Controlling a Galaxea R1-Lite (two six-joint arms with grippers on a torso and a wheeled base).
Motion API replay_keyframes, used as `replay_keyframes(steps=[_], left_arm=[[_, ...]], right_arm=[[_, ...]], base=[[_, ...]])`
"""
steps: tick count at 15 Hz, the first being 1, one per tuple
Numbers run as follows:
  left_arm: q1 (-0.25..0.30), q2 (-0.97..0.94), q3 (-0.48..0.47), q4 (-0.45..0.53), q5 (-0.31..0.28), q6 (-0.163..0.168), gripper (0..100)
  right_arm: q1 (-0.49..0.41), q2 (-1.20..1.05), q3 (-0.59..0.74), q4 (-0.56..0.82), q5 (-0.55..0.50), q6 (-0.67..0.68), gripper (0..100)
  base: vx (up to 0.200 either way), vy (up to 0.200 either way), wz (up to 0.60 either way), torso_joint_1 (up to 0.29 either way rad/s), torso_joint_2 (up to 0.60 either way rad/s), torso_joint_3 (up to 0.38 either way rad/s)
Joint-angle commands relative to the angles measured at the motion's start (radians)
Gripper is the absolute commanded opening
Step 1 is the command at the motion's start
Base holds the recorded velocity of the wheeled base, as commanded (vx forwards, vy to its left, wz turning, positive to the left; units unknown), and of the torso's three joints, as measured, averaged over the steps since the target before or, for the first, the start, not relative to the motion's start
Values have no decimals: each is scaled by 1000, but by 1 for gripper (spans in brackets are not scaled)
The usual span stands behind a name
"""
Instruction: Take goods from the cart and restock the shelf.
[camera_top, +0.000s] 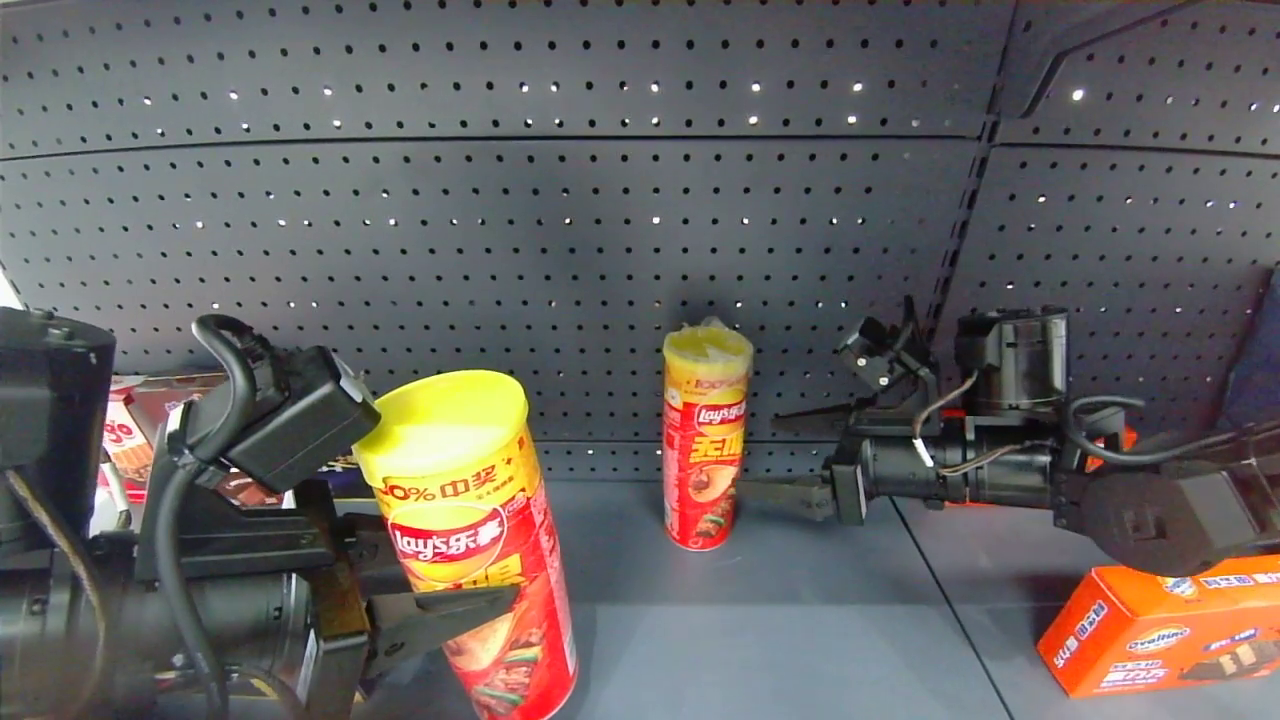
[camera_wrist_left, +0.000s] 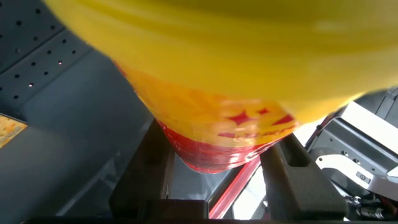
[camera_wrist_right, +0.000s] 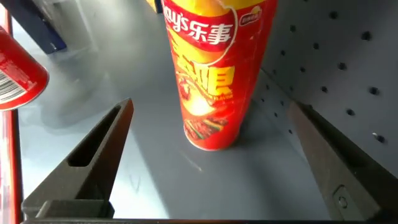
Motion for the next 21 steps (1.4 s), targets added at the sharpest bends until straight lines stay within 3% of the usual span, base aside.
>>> replay_keyframes(steps=[1, 20, 21], left_arm=[[5, 1, -7, 0, 0, 0, 0], [18, 11, -17, 0, -1, 1, 0], [17, 11, -17, 0, -1, 1, 0]], right_arm=[[6, 50, -20, -10, 9, 1, 100], [57, 258, -178, -45, 30, 7, 100], [57, 260, -178, -45, 27, 7, 0]], base=[[0, 0, 0, 0, 0, 0], [0, 0, 0, 0, 0, 0], [0, 0, 0, 0, 0, 0]])
